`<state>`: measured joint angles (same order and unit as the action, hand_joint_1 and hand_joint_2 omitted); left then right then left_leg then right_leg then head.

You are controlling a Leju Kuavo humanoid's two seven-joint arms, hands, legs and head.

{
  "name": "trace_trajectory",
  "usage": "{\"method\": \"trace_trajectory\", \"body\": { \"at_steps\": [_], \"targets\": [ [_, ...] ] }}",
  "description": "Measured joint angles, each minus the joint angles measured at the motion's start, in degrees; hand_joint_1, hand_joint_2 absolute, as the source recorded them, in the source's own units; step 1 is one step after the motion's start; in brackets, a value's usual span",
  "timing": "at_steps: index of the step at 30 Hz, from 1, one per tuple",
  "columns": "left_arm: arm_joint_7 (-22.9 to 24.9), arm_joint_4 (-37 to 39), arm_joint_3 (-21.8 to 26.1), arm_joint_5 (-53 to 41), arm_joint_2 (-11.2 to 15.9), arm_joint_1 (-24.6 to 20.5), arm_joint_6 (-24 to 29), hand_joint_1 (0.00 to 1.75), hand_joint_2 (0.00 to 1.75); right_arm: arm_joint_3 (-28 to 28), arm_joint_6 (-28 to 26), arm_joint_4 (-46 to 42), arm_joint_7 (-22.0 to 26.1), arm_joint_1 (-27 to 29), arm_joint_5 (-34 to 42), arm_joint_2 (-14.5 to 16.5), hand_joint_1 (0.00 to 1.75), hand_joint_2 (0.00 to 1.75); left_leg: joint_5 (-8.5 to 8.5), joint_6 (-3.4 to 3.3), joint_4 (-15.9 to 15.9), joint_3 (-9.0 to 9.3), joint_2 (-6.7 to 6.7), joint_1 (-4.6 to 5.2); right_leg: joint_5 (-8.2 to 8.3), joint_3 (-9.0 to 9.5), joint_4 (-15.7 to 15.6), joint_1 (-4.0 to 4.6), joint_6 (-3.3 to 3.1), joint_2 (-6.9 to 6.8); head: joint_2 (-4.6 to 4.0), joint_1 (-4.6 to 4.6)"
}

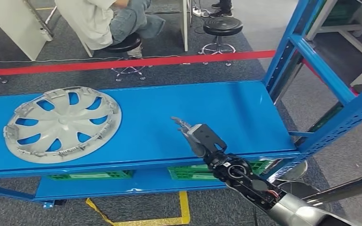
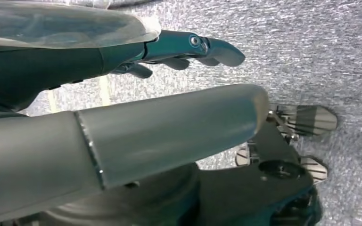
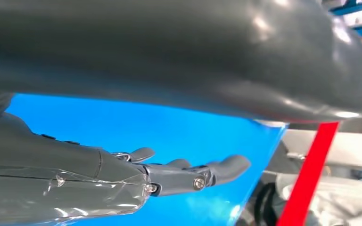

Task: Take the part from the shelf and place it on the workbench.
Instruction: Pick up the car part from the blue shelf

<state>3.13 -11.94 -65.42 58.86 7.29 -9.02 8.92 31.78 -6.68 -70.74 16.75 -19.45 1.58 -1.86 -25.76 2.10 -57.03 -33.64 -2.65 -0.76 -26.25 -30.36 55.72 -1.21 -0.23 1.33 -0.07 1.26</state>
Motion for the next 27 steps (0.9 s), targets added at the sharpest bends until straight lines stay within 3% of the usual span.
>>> {"method": "trace_trajectory", "body": {
  "at_steps": [3, 4, 5, 6, 8, 10, 13, 15, 18, 19, 20, 21, 23, 24, 25, 27],
  "targets": [
    [0.01, 0.01, -0.02, -0.05, -0.05, -0.36, 0.00, 0.00, 0.00, 0.05, 0.00, 0.07, -0.62, -0.26, -0.94, 0.01, 0.00, 0.00, -4.71, 0.58, -11.42, -6.14, 1.82, -0.09, 0.00, -0.05, -0.18, 0.22, -0.70, -1.41, 0.00, -1.27],
    [0.02, 0.01, -0.02, -0.04, -0.07, -0.35, 0.00, 0.00, 0.00, 0.09, 0.02, 0.12, -0.75, -0.29, -1.12, 0.01, 0.00, 0.00, -5.23, 0.63, -14.00, -7.64, 1.94, -0.12, -0.03, -0.08, -0.18, 0.32, -0.77, -1.87, 0.00, -1.45],
    [0.03, 0.01, -0.02, -0.01, -0.07, -0.30, 0.00, 0.00, 0.00, 0.13, 0.07, 0.18, -0.84, -0.36, -1.25, 0.01, 0.00, 0.00, -4.62, 0.57, -14.25, -7.96, 2.01, -0.12, -0.06, -0.08, -0.18, 0.40, -0.81, -2.29, 0.00, -1.56],
    [0.04, 0.01, -0.02, 0.04, -0.06, -0.27, 0.01, 0.00, 0.00, 0.16, 0.13, 0.26, -0.89, -0.50, -1.34, 0.03, 0.00, 0.00, -3.11, 0.42, -12.25, -7.08, 2.09, -0.10, -0.07, -0.05, -0.18, 0.48, -0.82, -2.64, 0.00, -1.65],
    [0.04, 0.01, -0.02, 0.17, 0.03, -0.32, 0.06, 0.00, 0.00, 0.21, 0.38, 0.36, -0.94, -1.06, -1.53, 0.20, 0.00, 0.00, 0.66, -0.31, -3.58, -2.77, 3.15, 0.19, -0.16, 0.05, -0.18, 0.68, -0.72, -3.25, 0.00, -1.79],
    [0.04, 0.01, -0.02, 0.29, 0.12, -0.47, 0.10, 0.00, 0.00, 0.24, 0.62, 0.43, -0.96, -1.67, -1.72, 0.39, 0.00, 0.00, 2.38, -1.04, 2.37, 0.17, 4.09, 0.69, -0.34, 0.12, -0.20, 0.86, -0.31, -3.70, 0.00, -1.79],
    [0.04, 0.01, -0.03, 0.40, 0.16, -0.39, 0.13, 0.00, 0.00, 0.36, 0.80, 0.64, -0.97, -2.04, -1.98, 0.63, 0.00, 0.00, 2.59, -1.69, 3.47, 0.61, 3.47, 0.84, -0.62, 0.27, -0.37, 0.80, 0.57, -4.29, 0.00, -1.65],
    [0.03, 0.01, -0.04, 0.50, 0.16, -0.28, 0.15, 0.00, 0.00, 0.55, 0.84, 0.78, -0.97, -2.28, -2.14, 0.75, 0.00, 0.00, 2.86, -2.24, 4.12, 1.06, 3.00, 0.48, -2.23, -0.55, 1.73, 0.70, 1.04, -3.49, 0.00, -1.39],
    [0.02, 0.01, -0.04, 0.55, 0.18, -0.34, 0.15, 0.00, 0.00, 0.85, 0.86, 1.10, -1.01, -2.45, -2.24, 0.77, 0.00, 0.00, 2.90, -2.79, 4.36, 1.35, 2.21, 0.34, -7.60, -5.64, 13.07, 0.56, 1.55, -1.85, 0.00, -0.62],
    [0.02, 0.01, -0.04, 0.55, 0.19, -0.33, 0.15, 0.00, 0.00, 0.93, 0.87, 1.24, -1.03, -2.38, -2.25, 0.77, 0.00, 0.00, 2.85, -2.81, 4.33, 1.39, 1.78, 0.36, -8.55, -7.30, 16.34, 0.56, 1.68, -1.67, 0.00, -0.43],
    [0.02, 0.01, -0.04, 0.55, 0.19, -0.30, 0.15, 0.00, 0.00, 1.01, 0.89, 1.37, -1.04, -2.34, -2.26, 0.77, 0.00, 0.00, 2.79, -2.80, 4.29, 1.47, 1.35, 0.36, -8.22, -7.99, 17.33, 0.55, 1.75, -1.60, 0.00, -0.28],
    [0.02, 0.01, -0.04, 0.55, 0.19, -0.27, 0.15, 0.00, 0.00, 1.05, 0.90, 1.49, -1.05, -2.33, -2.26, 0.77, 0.00, 0.00, 2.70, -2.74, 4.24, 1.59, 0.86, 0.35, -6.74, -7.56, 15.97, 0.53, 1.78, -1.56, 0.00, -0.11],
    [0.02, 0.01, -0.04, 0.55, 0.15, -0.23, 0.14, 0.00, 0.00, 1.09, 0.92, 1.67, -1.05, -2.46, -2.26, 0.77, 0.00, 0.00, 2.37, -2.42, 4.01, 1.92, -0.12, 0.30, -2.10, -4.22, 8.11, 0.36, 1.66, -0.81, 0.00, 0.43],
    [0.02, 0.01, -0.04, 0.55, 0.13, -0.28, 0.14, 0.00, 0.00, 1.11, 0.95, 1.75, -1.05, -2.55, -2.26, 0.77, 0.00, 0.00, 2.18, -2.20, 3.76, 1.92, -0.53, 0.35, -0.56, -2.44, 4.19, 0.28, 1.58, -0.11, 0.00, 0.61],
    [0.02, 0.01, -0.04, 0.55, 0.13, -0.33, 0.13, 0.00, 0.00, 1.15, 0.98, 1.81, -1.05, -2.61, -2.27, 0.78, 0.00, 0.00, 2.10, -1.92, 3.53, 1.73, -0.89, 0.37, 0.22, -1.15, 1.50, 0.21, 1.43, 0.52, 0.00, 0.72],
    [0.02, 0.02, -0.04, 0.55, 0.15, -0.35, 0.13, 0.00, 0.00, 1.31, 1.05, 1.95, -1.06, -2.61, -2.27, 0.82, 0.00, 0.00, 2.21, -1.34, 3.28, 1.18, -1.48, 0.37, 0.09, -0.44, 0.16, 0.35, 1.12, 0.96, 0.00, 0.59]
  ]
}}
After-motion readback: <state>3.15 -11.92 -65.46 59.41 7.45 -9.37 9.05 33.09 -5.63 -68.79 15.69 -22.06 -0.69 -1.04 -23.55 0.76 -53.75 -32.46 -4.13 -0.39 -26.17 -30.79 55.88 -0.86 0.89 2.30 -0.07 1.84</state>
